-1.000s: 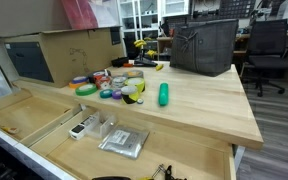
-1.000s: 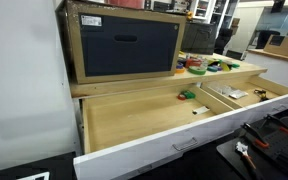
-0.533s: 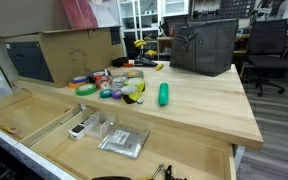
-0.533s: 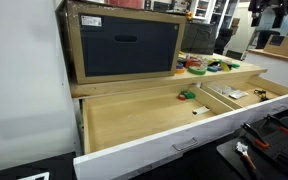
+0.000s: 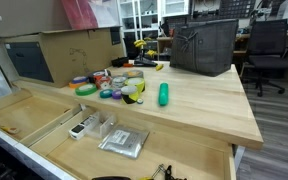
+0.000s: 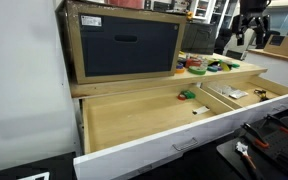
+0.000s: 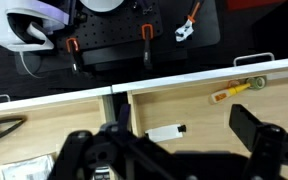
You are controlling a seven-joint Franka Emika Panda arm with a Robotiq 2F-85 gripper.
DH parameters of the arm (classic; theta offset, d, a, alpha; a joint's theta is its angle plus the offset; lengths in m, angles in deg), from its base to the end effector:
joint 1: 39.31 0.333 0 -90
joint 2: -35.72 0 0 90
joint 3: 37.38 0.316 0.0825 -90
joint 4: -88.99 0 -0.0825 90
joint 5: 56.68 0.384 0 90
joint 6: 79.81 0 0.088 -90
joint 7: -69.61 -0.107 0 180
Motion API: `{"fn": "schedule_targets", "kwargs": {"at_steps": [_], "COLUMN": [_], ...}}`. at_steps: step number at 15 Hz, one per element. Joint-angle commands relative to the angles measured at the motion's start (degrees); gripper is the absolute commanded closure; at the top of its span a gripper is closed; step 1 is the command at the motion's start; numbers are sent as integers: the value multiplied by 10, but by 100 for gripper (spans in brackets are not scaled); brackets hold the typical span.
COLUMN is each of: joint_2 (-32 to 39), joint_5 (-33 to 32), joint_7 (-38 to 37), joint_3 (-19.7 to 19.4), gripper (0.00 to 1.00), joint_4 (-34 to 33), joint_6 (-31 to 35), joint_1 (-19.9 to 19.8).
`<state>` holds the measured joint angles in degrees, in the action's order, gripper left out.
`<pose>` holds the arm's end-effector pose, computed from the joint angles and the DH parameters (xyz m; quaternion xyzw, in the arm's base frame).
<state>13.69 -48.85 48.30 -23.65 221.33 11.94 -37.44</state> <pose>0.3783 0.1258 0.4667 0.9829 -0.0782 -0.1641 0.0290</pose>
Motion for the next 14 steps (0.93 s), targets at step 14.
{"fn": "schedule_targets", "kwargs": {"at_steps": [14], "joint_2": [69], "joint_5": [-64], "joint_7": [-32], "joint_3": [-7], "gripper": [0], "joint_4": [-7], "joint_6": [14], "joint_1": [20]}}
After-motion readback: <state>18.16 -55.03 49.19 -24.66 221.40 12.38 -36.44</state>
